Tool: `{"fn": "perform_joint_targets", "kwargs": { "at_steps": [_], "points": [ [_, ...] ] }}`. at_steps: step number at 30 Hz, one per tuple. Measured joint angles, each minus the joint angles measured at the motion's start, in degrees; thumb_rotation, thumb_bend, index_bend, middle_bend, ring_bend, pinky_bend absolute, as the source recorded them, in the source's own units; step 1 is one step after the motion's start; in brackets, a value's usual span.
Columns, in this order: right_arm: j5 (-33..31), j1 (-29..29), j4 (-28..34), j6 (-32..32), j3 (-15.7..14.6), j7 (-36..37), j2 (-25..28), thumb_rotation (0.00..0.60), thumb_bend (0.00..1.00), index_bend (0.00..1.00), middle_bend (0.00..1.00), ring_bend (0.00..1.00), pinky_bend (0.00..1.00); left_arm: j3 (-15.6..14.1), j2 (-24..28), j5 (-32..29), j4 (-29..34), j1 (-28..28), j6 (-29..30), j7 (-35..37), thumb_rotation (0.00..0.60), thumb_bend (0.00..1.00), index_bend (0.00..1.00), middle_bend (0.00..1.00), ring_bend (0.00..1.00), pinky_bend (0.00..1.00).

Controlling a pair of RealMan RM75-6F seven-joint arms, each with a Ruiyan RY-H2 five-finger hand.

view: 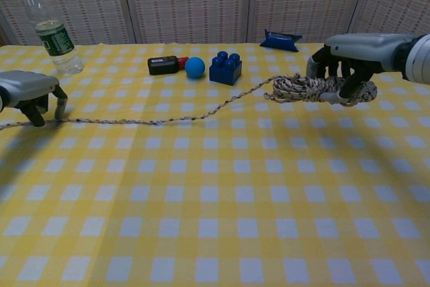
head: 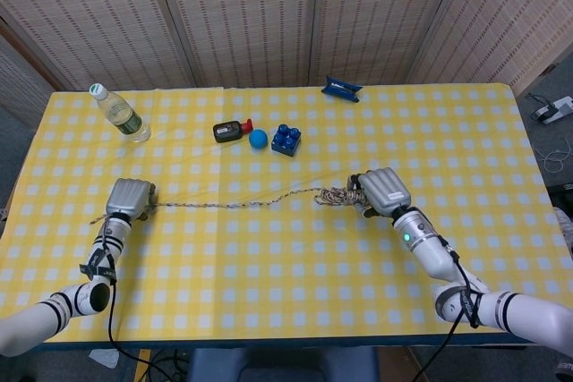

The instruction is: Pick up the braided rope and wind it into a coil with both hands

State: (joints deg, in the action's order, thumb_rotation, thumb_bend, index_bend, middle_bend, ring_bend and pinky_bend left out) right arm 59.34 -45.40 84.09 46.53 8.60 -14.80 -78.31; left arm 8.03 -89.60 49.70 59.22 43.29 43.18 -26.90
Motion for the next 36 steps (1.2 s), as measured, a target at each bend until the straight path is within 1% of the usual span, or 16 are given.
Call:
{"fn": "perform_joint_targets", "kwargs": {
  "at_steps": [10, 16, 22, 28, 32, 36],
  "points": [
    [0.7, 0.6, 0.3, 1.1, 0.5, 1.8, 0.2, 0.600, 0.47, 0.60, 0.51, 0.44, 0.47, 0.0, 0.6, 1.6, 1.1, -0.3, 0.8, 1.7, 0.600, 0.38, 0.74, 1.00, 1.00, 1.00],
    [1.3, 0.9, 1.2, 1.9, 1.6, 3.6, 0.8, 0.600, 0.47, 0.60, 0.51, 0.44, 0.47, 0.2, 3.5, 5.6, 5.4, -1.1, 3.8, 4.1, 0.600, 0.39, 0.75, 1.00, 1.00, 1.00],
    [2.2, 0.3, 3.2, 2.3, 3.2, 4.9, 1.2, 0.600, 0.47, 0.60, 0.51, 0.44, 0.47, 0.4, 9.5, 12.7, 13.5, -2.5, 9.9, 7.0, 0.600, 0.39, 0.75, 1.00, 1.00, 1.00],
    [2.3, -2.1, 6.4, 2.8, 6.0, 4.2, 1.3, 0.600, 0.49, 0.60, 0.52, 0.45, 0.47, 1.0, 16.6, 22.2, 23.7, -4.2, 18.0, 10.7, 0.600, 0.38, 0.75, 1.00, 1.00, 1.00],
    [0.8, -4.5, 7.6, 2.6, 7.7, 2.3, 0.2, 0.600, 0.50, 0.60, 0.52, 0.45, 0.48, 1.8, 21.1, 28.5, 30.5, -5.0, 23.4, 12.7, 0.600, 0.39, 0.75, 1.00, 1.00, 1.00],
    [-2.3, -7.6, 8.0, 2.0, 8.9, -1.0, -1.3, 0.600, 0.50, 0.60, 0.52, 0.45, 0.48, 2.9, 24.0, 31.7, 36.1, -5.1, 25.7, 13.4, 0.600, 0.38, 0.75, 1.00, 1.00, 1.00]
  ]
}}
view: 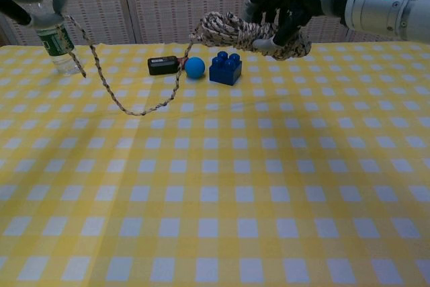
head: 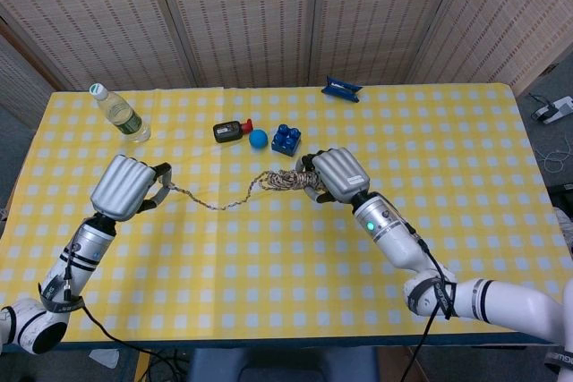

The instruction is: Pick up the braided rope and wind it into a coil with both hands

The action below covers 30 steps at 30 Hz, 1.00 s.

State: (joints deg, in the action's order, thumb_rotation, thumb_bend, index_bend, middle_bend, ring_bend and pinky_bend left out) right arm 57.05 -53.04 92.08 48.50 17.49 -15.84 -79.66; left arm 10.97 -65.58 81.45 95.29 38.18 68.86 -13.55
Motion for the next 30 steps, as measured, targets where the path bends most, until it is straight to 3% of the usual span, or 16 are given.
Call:
{"fn": "perform_joint_targets", "kwargs": {
  "at_steps": [8, 16, 23, 30],
  "points": [
    [-7.4, -6.1, -0.8, -1.1, 1.6, -5.8, -3.0, 0.600, 0.50, 0.61, 0.52, 0.45, 0.48, 4.3, 3.4, 2.0, 8.7, 2.1, 1.3, -0.1, 0.600, 0.38, 0.75, 1.00, 0.96, 1.00],
    [-13.2, -11.2, -1.9, -0.7, 2.6, -9.7, -5.6, 0.600, 0.50, 0.62, 0.52, 0.45, 0.48, 8.5, 2.9, 0.2, 12.8, 5.0, 1.1, 2.1, 0.600, 0.38, 0.73, 0.97, 0.88, 1.00],
    [-11.1, -11.9, -1.9, -0.4, 2.4, -7.8, -6.9, 0.600, 0.50, 0.62, 0.52, 0.45, 0.48, 11.4, 1.5, -5.9, 14.0, 8.2, -1.3, 1.1, 0.600, 0.38, 0.72, 0.96, 0.87, 1.00],
    [-4.5, -10.2, -2.0, 0.0, 1.2, -1.6, -7.8, 0.600, 0.50, 0.62, 0.52, 0.45, 0.48, 14.2, -0.4, -14.8, 12.7, 11.2, -2.9, -1.9, 0.600, 0.38, 0.72, 0.96, 0.87, 1.00]
  ]
}}
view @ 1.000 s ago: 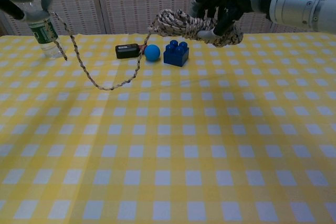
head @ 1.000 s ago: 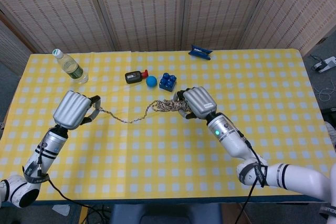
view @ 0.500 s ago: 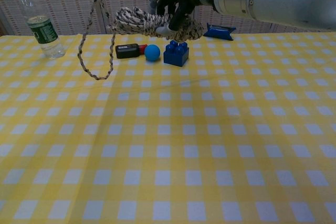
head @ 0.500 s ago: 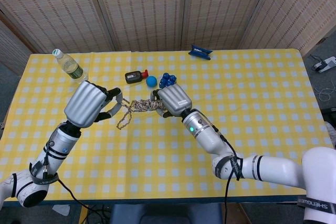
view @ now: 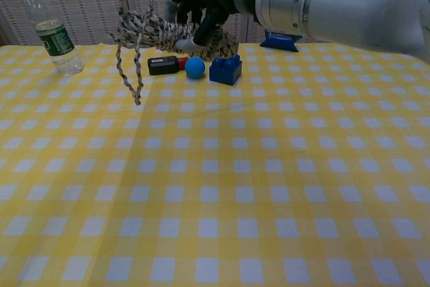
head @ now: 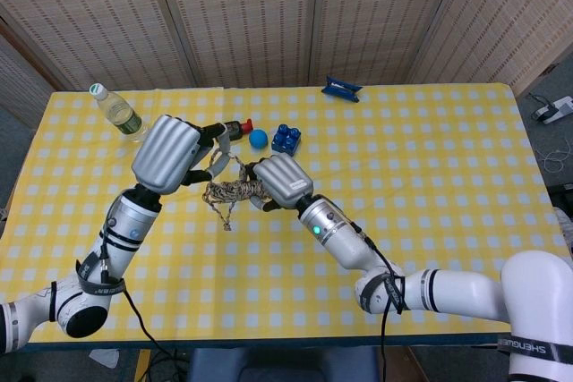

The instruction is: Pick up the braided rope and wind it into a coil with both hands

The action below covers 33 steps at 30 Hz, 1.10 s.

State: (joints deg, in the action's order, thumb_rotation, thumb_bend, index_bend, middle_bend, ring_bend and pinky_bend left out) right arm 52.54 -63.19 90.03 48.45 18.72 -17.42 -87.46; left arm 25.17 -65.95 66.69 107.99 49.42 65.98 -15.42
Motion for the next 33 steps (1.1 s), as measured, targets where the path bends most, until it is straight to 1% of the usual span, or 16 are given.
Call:
{"fn": "perform_joint_targets", "kwargs": {
  "at_steps": [8, 16, 22, 26, 29, 33],
  "points": [
    [9.0, 2.1, -1.8, 0.5, -1.1, 8.6, -1.2, 0.600, 0.50, 0.63, 0.52, 0.45, 0.48, 2.4, -2.2, -11.2, -3.5, 4.1, -2.4, -3.3, 0.600, 0.38, 0.72, 0.96, 0.87, 1.00],
    [18.4, 4.1, -3.8, 3.4, -2.1, 17.8, -2.4, 0.600, 0.50, 0.64, 0.52, 0.45, 0.48, 2.6, -3.9, -19.9, -6.4, 7.9, -3.7, -8.7, 0.600, 0.38, 0.72, 0.96, 0.87, 1.00],
    [25.0, 6.4, -7.0, 8.7, -2.9, 26.5, -3.9, 0.600, 0.49, 0.65, 0.52, 0.45, 0.48, 1.3, -4.3, -26.2, -8.7, 9.1, -4.1, -11.8, 0.600, 0.38, 0.72, 0.96, 0.87, 1.00],
    [28.4, 7.9, -9.5, 13.0, -3.3, 32.2, -5.1, 0.600, 0.48, 0.66, 0.53, 0.45, 0.48, -0.5, -4.3, -29.2, -10.7, 9.4, -4.2, -14.0, 0.600, 0.38, 0.72, 0.96, 0.87, 1.00],
    [30.5, 9.0, -11.5, 16.2, -3.4, 36.0, -6.0, 0.600, 0.48, 0.66, 0.53, 0.45, 0.48, -1.7, -4.3, -30.4, -11.3, 9.3, -4.1, -14.7, 0.600, 0.38, 0.72, 0.96, 0.87, 1.00],
    [32.2, 10.2, -13.8, 20.0, -3.0, 38.6, -7.1, 0.600, 0.48, 0.66, 0.53, 0.45, 0.48, -3.6, -4.0, -30.5, -10.9, 8.4, -3.7, -15.5, 0.600, 0.38, 0.72, 0.96, 0.87, 1.00]
  ]
}}
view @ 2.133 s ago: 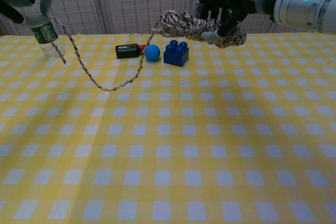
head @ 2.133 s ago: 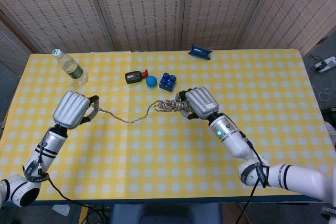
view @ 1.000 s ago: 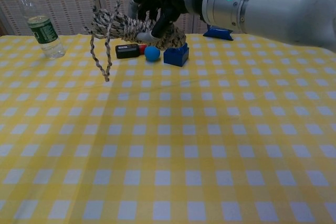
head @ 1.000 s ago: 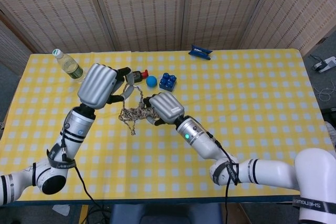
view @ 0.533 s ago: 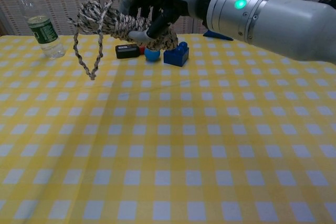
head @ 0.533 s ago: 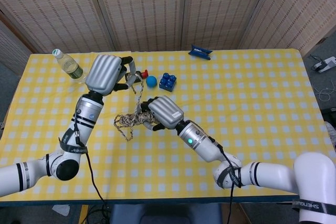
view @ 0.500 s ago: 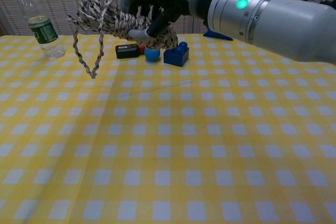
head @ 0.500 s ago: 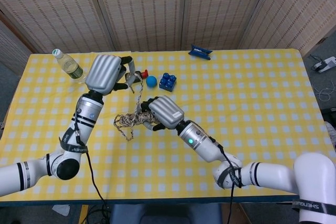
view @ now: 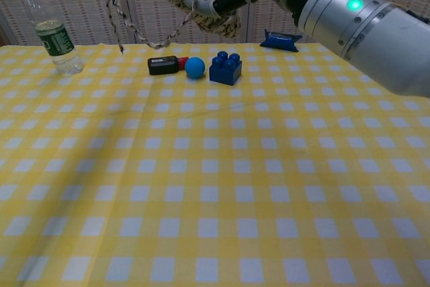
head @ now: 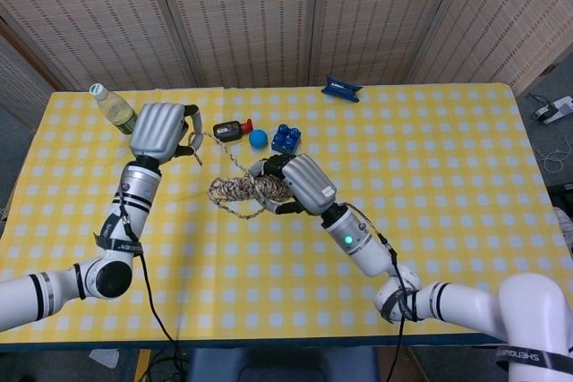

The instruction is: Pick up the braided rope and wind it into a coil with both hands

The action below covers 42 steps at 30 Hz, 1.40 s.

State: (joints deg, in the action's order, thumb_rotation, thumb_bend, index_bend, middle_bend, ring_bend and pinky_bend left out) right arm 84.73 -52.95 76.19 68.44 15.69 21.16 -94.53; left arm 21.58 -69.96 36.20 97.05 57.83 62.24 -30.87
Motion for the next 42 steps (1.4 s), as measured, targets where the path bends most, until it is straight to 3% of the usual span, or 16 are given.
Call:
{"fn": "perform_joint_targets", "kwargs": {
  "at_steps": [10, 18, 37, 42],
  "points": [
    [0.0, 1.7, -3.2, 5.7, 2.9, 3.6, -2.3, 0.600, 0.47, 0.67, 0.53, 0.45, 0.49, -4.4, 1.1, 1.7, 0.7, -4.1, 1.3, 0.7, 0.600, 0.38, 0.72, 0.96, 0.87, 1.00],
    [-2.7, 2.3, -5.1, 6.9, 5.2, 4.1, -4.4, 0.600, 0.47, 0.68, 0.54, 0.45, 0.49, -7.5, 2.1, 7.6, 1.8, -7.6, 3.2, 2.1, 0.600, 0.38, 0.73, 0.96, 0.87, 1.00],
    [-9.8, 2.1, -10.0, 9.0, 10.8, -2.3, -10.9, 0.600, 0.47, 0.71, 0.56, 0.45, 0.49, -10.2, 2.6, 18.6, 3.5, -12.1, 6.5, 3.3, 0.600, 0.38, 0.74, 0.95, 0.87, 1.00],
    [-11.8, 1.9, -8.5, 5.7, 10.9, -7.0, -10.1, 0.600, 0.47, 0.71, 0.56, 0.45, 0.49, -10.3, 2.5, 26.1, 2.9, -12.8, 9.1, 4.7, 0.600, 0.38, 0.74, 0.95, 0.87, 1.00]
  ]
}}
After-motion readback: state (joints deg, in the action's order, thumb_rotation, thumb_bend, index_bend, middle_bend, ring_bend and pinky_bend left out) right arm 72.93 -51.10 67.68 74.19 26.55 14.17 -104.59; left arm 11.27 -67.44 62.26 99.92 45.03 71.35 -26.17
